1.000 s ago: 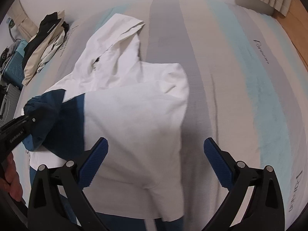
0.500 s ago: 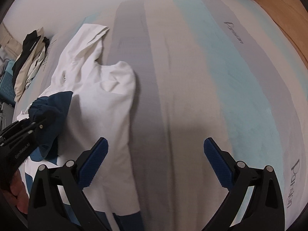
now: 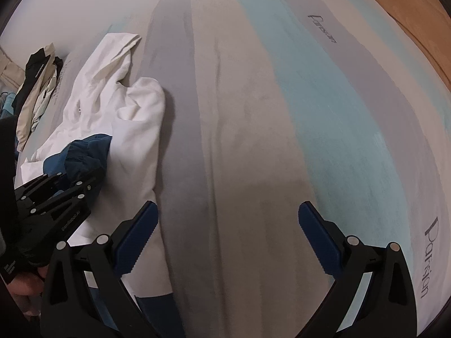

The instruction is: Fold large clothes

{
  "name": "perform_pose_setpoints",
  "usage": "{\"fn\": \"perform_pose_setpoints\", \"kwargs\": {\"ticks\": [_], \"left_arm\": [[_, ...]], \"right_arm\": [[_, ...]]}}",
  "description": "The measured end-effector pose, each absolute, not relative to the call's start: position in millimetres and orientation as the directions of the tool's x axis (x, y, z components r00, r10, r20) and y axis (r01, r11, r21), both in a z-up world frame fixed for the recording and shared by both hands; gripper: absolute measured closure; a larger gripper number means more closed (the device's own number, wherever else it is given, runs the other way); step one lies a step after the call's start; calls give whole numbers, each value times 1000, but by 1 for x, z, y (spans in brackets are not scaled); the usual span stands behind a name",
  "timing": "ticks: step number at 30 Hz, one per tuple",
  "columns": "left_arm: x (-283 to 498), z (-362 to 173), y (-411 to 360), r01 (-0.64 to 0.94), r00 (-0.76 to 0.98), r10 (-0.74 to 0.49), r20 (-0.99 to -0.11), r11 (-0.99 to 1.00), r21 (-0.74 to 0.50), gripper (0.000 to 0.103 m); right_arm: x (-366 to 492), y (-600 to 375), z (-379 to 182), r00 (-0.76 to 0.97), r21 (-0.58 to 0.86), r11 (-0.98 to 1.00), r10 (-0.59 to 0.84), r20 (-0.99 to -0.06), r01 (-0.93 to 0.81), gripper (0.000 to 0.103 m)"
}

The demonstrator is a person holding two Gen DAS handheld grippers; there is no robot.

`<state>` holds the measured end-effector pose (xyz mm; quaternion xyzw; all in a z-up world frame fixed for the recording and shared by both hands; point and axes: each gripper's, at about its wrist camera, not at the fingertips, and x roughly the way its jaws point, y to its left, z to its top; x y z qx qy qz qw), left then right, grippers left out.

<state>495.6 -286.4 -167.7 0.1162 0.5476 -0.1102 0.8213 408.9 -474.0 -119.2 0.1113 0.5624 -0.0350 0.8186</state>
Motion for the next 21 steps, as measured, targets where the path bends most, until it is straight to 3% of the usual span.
{"fn": "perform_pose_setpoints", "kwargs": {"ticks": [3, 4, 6, 9, 13, 21], "left_arm": [[498, -171, -284, 308, 347, -125, -929, 951, -12, 67], [497, -173, -285, 309, 338, -154, -928, 950, -45, 54], [497, -175, -285, 318, 310, -246, -918, 937, -144, 37], [492, -173, -292, 355, 300, -327, -896, 910, -214, 32], [484, -162, -298, 402, 308, -416, -856, 872, -279, 8], [478, -129, -264, 385, 369, -352, -860, 900, -203, 6]], "right_arm": [[401, -482, -121, 365, 146, 969, 65, -929, 200, 7], [398, -485, -121, 363, 154, 965, 69, -929, 212, 7], [391, -493, -123, 357, 158, 961, 68, -932, 229, 7], [383, -500, -126, 350, 159, 957, 67, -934, 242, 7], [374, -509, -129, 349, 158, 955, 64, -935, 249, 7], [378, -501, -110, 395, 215, 953, 116, -911, 215, 7]]}}
